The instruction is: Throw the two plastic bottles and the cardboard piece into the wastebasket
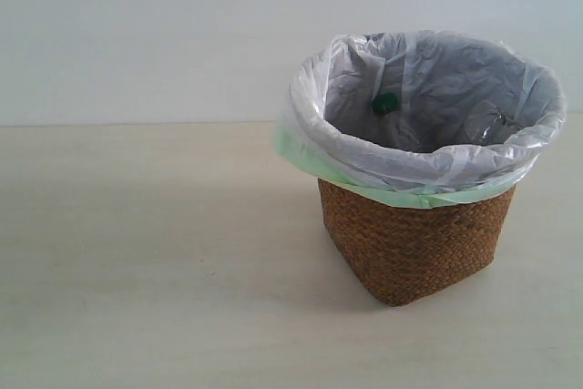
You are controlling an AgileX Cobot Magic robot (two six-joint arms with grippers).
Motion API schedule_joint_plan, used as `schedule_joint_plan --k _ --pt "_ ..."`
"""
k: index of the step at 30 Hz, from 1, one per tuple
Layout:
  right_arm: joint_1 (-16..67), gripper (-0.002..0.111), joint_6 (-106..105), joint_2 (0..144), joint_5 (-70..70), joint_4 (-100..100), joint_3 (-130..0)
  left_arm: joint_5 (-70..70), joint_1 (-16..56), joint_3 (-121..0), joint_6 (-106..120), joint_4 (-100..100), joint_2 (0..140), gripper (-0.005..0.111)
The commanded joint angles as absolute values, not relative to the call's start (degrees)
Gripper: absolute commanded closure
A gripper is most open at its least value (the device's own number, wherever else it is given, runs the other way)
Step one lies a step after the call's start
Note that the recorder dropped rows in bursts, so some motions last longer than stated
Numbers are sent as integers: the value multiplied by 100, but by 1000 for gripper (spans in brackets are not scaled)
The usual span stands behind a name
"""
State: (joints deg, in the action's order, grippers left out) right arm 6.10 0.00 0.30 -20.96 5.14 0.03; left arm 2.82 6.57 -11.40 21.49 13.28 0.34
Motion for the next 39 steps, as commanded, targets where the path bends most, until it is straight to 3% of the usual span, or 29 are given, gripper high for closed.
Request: schedule_joint_plan --k 1,12,39 --pt "579 108 0 0 -2076 524 0 248 429 -793 2096 1045 0 103" --pt "579 108 0 0 -2076 524 0 672 -634 0 2096 1045 0 103" --pt "579 108 0 0 -2076 524 0 902 -647 0 2096 185 0 103"
